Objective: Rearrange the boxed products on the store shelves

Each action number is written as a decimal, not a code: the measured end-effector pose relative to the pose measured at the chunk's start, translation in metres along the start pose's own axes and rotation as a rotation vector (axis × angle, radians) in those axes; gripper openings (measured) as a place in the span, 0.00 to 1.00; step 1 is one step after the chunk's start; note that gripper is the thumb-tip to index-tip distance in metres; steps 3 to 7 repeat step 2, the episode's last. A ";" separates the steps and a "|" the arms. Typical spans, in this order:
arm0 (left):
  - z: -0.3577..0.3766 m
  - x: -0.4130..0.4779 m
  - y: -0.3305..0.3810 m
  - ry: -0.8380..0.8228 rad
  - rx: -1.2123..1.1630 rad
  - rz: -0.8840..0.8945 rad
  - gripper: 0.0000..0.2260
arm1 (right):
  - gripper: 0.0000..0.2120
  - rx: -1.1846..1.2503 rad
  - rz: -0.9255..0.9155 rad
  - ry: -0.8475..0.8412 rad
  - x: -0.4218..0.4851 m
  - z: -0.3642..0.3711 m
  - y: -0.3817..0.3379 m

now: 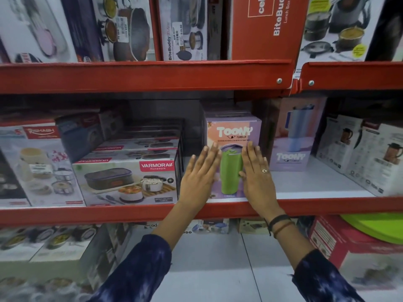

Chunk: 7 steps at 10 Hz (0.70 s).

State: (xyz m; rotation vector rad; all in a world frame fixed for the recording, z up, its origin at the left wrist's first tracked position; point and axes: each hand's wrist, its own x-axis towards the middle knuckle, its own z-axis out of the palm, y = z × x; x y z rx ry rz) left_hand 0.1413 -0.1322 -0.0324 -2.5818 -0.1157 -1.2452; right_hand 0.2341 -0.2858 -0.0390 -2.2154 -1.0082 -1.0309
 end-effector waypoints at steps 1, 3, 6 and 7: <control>-0.020 0.003 0.000 0.060 -0.179 0.058 0.28 | 0.23 0.075 -0.011 0.147 0.003 -0.018 -0.015; -0.054 0.010 -0.011 0.128 -0.391 -0.018 0.20 | 0.20 0.160 -0.047 0.267 0.022 -0.046 -0.043; -0.054 0.010 -0.011 0.128 -0.391 -0.018 0.20 | 0.20 0.160 -0.047 0.267 0.022 -0.046 -0.043; -0.054 0.010 -0.011 0.128 -0.391 -0.018 0.20 | 0.20 0.160 -0.047 0.267 0.022 -0.046 -0.043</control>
